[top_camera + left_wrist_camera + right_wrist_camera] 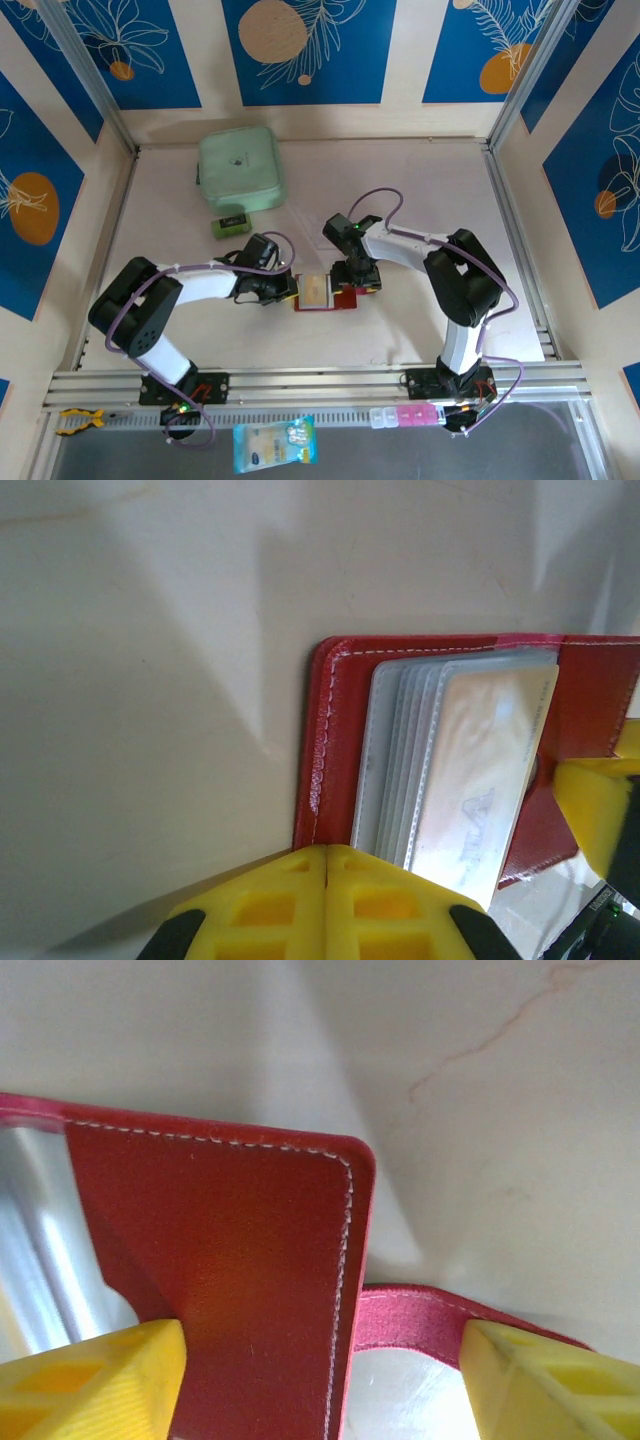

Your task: Take the credit cards out of the card holder

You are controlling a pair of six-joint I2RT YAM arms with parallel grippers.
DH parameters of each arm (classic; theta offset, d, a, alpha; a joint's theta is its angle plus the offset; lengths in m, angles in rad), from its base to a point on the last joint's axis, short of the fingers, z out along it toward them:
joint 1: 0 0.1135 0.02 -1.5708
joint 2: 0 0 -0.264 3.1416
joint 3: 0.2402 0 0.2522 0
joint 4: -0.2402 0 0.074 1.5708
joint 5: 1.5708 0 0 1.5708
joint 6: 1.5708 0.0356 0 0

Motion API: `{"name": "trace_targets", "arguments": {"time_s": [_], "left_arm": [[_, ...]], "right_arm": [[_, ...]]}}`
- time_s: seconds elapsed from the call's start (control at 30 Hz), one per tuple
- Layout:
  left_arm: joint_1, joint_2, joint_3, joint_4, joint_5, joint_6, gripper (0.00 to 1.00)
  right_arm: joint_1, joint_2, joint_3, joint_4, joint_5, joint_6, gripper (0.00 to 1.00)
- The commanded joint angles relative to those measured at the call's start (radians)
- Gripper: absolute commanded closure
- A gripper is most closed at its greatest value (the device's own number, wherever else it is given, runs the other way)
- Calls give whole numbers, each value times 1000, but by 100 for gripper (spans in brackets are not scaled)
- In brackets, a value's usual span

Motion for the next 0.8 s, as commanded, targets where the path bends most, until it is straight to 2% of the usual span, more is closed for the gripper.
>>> {"name": "trace_targets", "arguments": {"time_s": [0.0, 0.27, 0.77], "left_arm": [[-15, -4, -27, -51, -15, -13, 94], [-14, -5, -26, -52, -15, -16, 94], [-16, -100, 18, -101, -37, -10, 94]], "right_arm": [[-5, 24, -19, 5, 20, -22, 23], [-28, 43, -69, 62, -14, -47, 22], [-27, 36, -30, 38, 5, -123, 19]]}}
